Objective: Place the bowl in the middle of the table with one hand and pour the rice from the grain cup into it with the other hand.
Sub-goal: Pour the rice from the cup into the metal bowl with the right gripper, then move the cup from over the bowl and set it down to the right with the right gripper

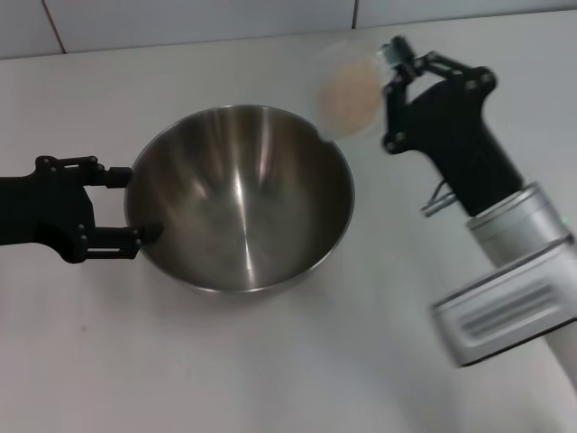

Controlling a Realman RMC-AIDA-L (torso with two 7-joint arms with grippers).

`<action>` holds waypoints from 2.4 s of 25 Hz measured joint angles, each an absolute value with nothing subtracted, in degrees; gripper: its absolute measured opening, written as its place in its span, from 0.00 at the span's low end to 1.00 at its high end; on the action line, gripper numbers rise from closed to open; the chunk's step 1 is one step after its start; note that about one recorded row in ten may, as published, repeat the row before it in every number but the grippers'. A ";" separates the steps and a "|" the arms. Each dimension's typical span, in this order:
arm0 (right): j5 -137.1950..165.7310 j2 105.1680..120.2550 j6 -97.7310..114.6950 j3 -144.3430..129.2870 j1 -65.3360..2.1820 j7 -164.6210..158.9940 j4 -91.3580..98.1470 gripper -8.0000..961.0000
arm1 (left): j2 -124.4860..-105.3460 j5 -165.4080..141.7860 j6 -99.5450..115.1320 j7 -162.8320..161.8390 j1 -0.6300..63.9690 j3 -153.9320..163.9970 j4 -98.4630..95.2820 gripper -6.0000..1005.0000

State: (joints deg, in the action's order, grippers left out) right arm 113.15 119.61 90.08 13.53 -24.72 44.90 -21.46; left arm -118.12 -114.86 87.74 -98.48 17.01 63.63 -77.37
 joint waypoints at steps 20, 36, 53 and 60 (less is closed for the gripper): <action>120.40 119.88 75.32 14.22 -25.85 131.43 -32.39 0.03 | -118.30 -117.15 88.24 -99.67 18.08 63.98 -77.90 0.80; 134.12 119.87 70.41 18.97 -26.71 148.16 -29.19 0.03 | -118.21 -117.15 88.48 -99.69 18.38 63.97 -78.12 0.80; 106.58 119.05 71.10 28.80 -17.35 52.64 -45.04 0.04 | -118.21 -117.25 88.50 -99.76 18.10 63.83 -78.56 0.80; 107.67 119.54 66.73 29.14 -24.11 12.09 -21.36 0.04 | -118.21 -117.26 88.50 -99.76 18.15 63.88 -78.58 0.80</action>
